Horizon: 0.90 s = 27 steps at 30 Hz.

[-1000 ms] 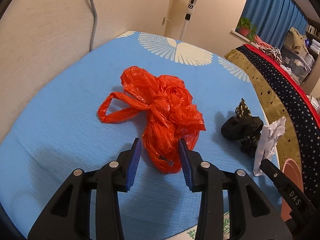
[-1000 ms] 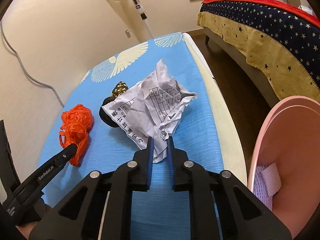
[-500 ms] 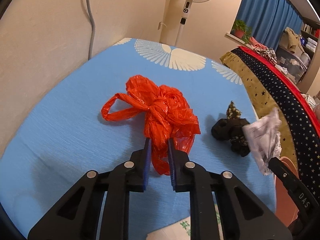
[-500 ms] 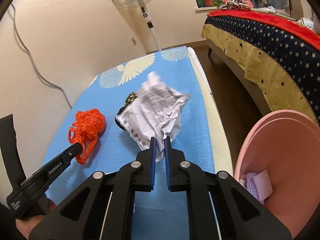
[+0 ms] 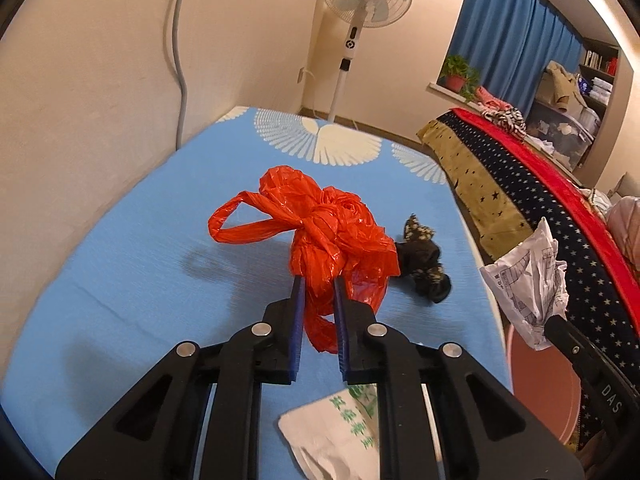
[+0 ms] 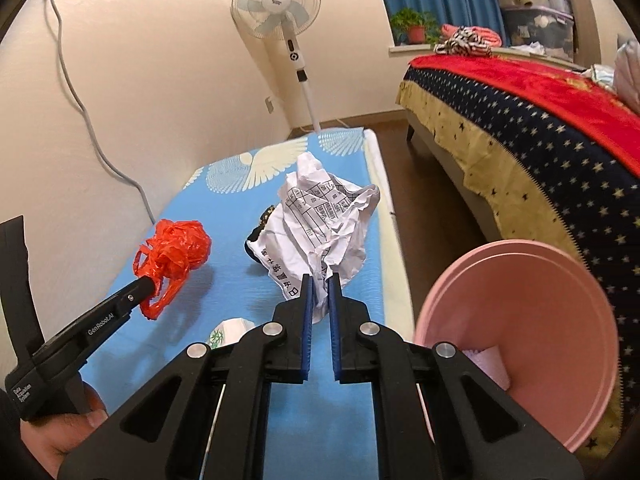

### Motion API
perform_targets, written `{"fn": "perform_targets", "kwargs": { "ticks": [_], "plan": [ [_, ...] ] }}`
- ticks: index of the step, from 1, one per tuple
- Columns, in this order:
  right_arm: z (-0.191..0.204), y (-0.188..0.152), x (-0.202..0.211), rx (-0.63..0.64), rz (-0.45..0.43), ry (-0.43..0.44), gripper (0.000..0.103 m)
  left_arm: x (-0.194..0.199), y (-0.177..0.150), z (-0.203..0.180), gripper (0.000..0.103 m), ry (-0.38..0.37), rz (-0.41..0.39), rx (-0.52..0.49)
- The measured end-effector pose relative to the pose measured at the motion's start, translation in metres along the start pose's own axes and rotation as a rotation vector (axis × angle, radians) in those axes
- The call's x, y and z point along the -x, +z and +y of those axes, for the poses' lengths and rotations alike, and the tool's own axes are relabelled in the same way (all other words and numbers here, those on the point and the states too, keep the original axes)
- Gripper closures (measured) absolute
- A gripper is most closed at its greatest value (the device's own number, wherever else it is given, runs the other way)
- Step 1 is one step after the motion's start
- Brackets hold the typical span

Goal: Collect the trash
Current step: 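Grasp the crumpled white paper with the right tool while the left tool grasps the red plastic bag, then lift the paper and red bag toward the pink bin with both tools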

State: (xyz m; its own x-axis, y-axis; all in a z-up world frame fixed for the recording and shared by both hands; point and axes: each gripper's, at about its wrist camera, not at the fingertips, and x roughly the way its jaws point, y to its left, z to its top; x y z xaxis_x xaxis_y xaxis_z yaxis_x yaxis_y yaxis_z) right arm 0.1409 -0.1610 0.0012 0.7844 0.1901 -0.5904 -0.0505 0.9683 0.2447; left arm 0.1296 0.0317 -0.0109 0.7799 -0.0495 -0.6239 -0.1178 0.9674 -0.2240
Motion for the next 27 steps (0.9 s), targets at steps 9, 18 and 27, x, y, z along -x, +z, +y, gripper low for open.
{"fn": "perform_targets", "kwargs": {
  "ticks": [9, 18, 27],
  "plan": [
    [-0.007, -0.006, 0.041, 0.009, -0.048, -0.036, 0.095, 0.032, -0.007, -0.011, 0.089, -0.044, -0.043, -0.030],
    [-0.021, -0.006, 0.073, 0.004, -0.096, -0.068, 0.095, 0.054, -0.013, -0.032, 0.089, -0.097, -0.077, -0.086],
    [-0.031, -0.005, 0.089, -0.007, -0.118, -0.090, 0.095, 0.065, -0.019, -0.046, 0.089, -0.133, -0.093, -0.121]
  ]
}}
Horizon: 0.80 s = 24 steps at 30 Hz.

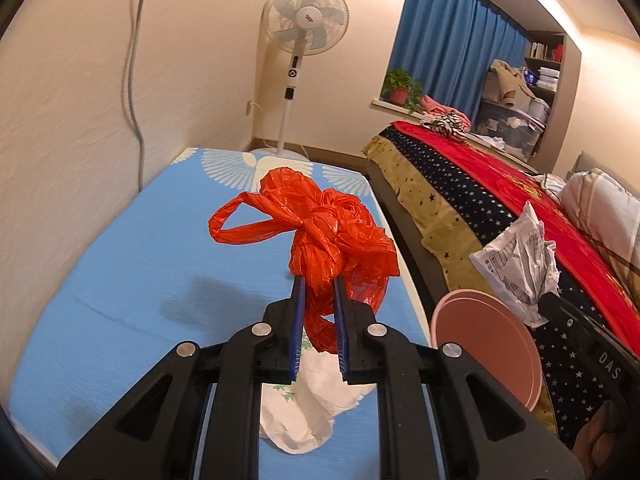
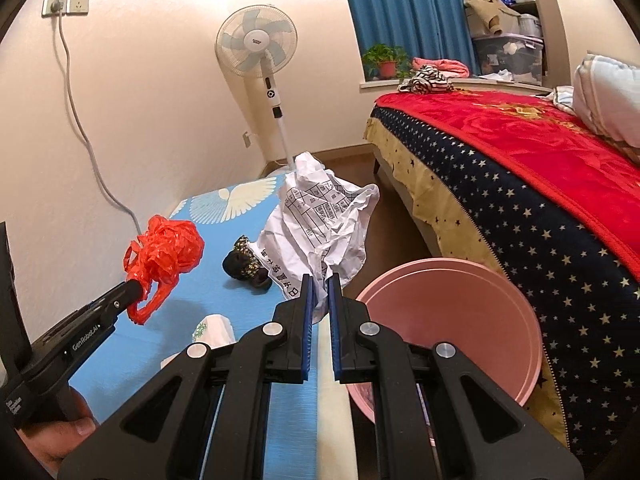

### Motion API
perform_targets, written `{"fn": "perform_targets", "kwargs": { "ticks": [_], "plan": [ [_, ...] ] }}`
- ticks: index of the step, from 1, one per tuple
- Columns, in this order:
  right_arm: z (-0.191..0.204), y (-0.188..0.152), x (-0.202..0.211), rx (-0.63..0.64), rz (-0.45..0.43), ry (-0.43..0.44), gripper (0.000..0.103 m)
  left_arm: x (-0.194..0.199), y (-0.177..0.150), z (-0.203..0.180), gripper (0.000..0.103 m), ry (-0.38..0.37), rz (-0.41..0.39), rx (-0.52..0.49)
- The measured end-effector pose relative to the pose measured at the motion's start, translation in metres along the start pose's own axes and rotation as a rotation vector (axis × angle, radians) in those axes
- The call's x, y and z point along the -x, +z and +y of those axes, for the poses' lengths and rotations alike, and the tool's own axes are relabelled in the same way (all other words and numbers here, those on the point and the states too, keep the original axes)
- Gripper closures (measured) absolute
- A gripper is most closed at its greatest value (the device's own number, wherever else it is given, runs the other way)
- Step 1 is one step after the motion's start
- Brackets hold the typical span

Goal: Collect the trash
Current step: 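Lift the paper and red bag toward the pink bin with both tools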

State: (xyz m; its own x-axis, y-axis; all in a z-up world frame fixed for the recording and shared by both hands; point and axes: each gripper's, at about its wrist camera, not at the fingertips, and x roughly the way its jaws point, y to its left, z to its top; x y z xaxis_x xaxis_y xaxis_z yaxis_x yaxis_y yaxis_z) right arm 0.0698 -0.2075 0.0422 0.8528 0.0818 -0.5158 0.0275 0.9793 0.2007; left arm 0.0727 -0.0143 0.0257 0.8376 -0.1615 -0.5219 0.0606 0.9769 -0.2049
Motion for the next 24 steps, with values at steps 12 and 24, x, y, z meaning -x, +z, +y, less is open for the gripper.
{"fn": "perform_targets", "kwargs": {
  "ticks": [12, 24],
  "plan": [
    [-0.009, 0.003, 0.011, -0.026, -0.031, -0.046, 0.095, 0.005, -0.005, -0.018, 0.089, -0.050, -0.007, -0.050],
    [-0.028, 0.009, 0.017, -0.076, -0.060, -0.130, 0.095, 0.001, -0.006, -0.035, 0.089, -0.094, -0.007, -0.072]
  ]
}}
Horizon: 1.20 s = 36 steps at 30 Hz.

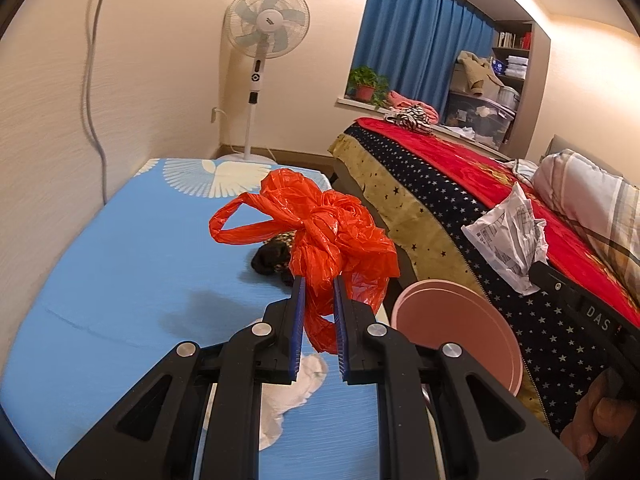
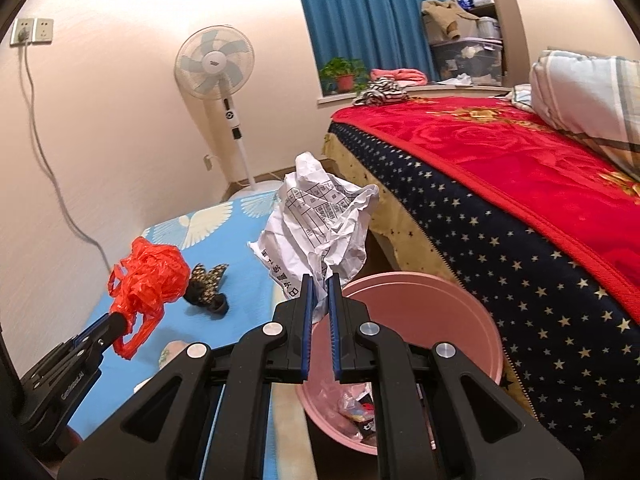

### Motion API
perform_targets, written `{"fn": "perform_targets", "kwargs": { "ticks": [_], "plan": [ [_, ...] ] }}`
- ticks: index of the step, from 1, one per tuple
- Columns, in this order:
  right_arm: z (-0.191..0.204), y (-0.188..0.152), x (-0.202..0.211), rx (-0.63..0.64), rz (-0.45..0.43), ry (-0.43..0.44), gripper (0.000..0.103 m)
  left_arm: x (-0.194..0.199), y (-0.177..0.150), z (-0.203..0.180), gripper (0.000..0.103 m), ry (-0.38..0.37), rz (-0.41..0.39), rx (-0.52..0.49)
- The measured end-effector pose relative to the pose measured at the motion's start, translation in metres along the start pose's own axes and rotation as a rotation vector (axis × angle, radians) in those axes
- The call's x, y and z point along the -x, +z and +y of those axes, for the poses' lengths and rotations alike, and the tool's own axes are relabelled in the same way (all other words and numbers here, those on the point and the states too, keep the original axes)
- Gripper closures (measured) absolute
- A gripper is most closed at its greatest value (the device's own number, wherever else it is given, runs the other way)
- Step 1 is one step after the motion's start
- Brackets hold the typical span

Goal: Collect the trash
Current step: 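Lift the paper and red bag toward the pink bin with both tools, then carry the paper and red bag over the pink bin with both tools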

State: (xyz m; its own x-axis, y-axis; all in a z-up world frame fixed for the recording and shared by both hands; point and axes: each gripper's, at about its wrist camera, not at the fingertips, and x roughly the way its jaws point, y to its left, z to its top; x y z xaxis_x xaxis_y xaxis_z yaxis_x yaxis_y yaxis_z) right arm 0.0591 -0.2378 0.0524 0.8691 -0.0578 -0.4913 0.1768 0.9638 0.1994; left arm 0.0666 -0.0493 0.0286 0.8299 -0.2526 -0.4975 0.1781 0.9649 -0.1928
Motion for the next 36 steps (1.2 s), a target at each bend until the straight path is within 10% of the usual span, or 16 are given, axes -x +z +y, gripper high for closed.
{"fn": "perform_targets", "kwargs": {
  "ticks": [36],
  "plan": [
    [-0.050, 0.004, -0.005, -0.078, -0.035, -0.173, 0.095, -0.034, -0.013, -0.062, 0.089, -0.130, 0.045, -0.089]
  ]
}}
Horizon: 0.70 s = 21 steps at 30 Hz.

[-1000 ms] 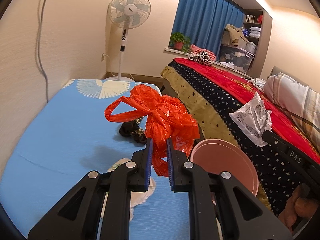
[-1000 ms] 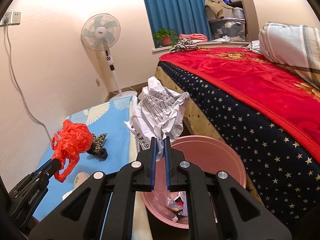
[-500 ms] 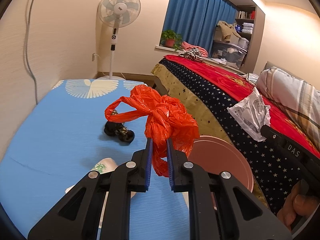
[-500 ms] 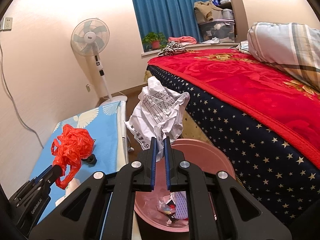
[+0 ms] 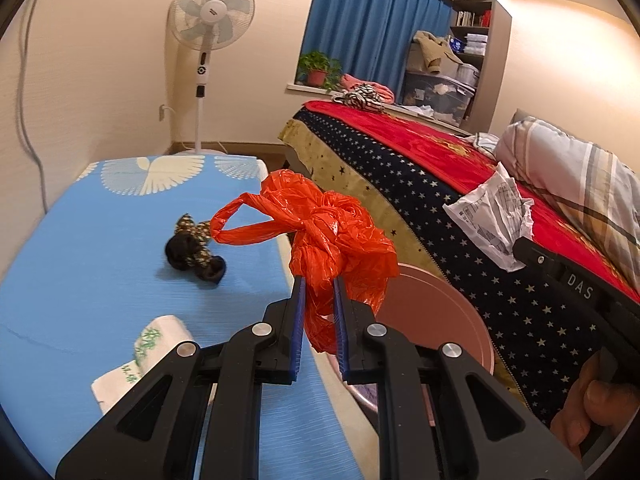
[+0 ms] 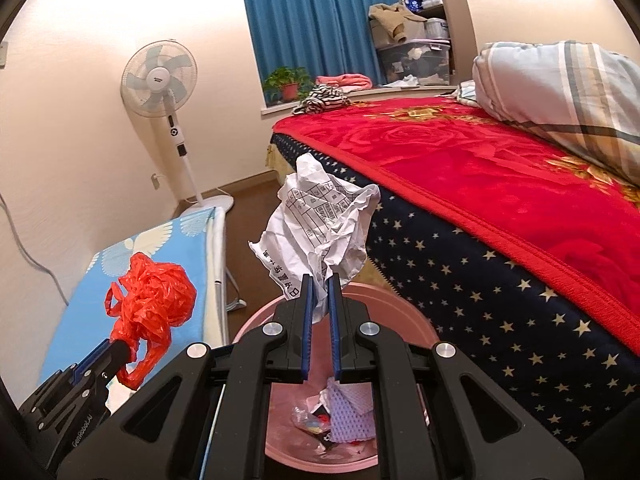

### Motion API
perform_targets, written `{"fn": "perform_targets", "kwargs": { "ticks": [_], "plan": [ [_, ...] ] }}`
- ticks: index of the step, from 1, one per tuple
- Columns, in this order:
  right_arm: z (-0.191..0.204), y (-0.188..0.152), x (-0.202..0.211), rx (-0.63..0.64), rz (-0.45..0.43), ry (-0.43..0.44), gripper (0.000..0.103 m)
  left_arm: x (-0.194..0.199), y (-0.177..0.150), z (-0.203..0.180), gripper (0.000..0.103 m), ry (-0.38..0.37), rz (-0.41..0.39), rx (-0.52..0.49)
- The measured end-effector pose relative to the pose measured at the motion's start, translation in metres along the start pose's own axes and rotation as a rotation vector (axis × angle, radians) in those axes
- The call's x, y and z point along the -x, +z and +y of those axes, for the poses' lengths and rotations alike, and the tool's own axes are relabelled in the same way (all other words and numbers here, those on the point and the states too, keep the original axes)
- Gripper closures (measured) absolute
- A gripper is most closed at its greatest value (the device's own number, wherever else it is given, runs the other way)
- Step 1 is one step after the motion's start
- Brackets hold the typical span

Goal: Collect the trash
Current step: 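Carry the paper and red bag over the pink bin with both tools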

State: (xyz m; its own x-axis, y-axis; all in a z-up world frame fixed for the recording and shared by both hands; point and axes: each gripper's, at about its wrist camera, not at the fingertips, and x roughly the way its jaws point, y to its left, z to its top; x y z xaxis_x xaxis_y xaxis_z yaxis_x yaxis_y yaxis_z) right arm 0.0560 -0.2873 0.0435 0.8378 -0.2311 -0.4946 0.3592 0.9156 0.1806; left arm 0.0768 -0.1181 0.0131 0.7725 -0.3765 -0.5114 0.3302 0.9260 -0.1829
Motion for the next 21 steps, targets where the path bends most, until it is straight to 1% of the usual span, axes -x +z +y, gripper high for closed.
{"fn": "perform_targets", "kwargs": {
  "ticks": [10, 21],
  "plan": [
    [-0.015, -0.002, -0.008, -0.033, 0.016, -0.036, 0.095, -0.017, -0.007, -0.020, 0.089, -0.043, 0.037, -0.027],
    [-0.019, -0.001, -0.019, -0.040, 0.044, -0.056, 0.095, -0.034, -0.012, -0.031, 0.089, -0.061, 0.070, -0.031]
  ]
}}
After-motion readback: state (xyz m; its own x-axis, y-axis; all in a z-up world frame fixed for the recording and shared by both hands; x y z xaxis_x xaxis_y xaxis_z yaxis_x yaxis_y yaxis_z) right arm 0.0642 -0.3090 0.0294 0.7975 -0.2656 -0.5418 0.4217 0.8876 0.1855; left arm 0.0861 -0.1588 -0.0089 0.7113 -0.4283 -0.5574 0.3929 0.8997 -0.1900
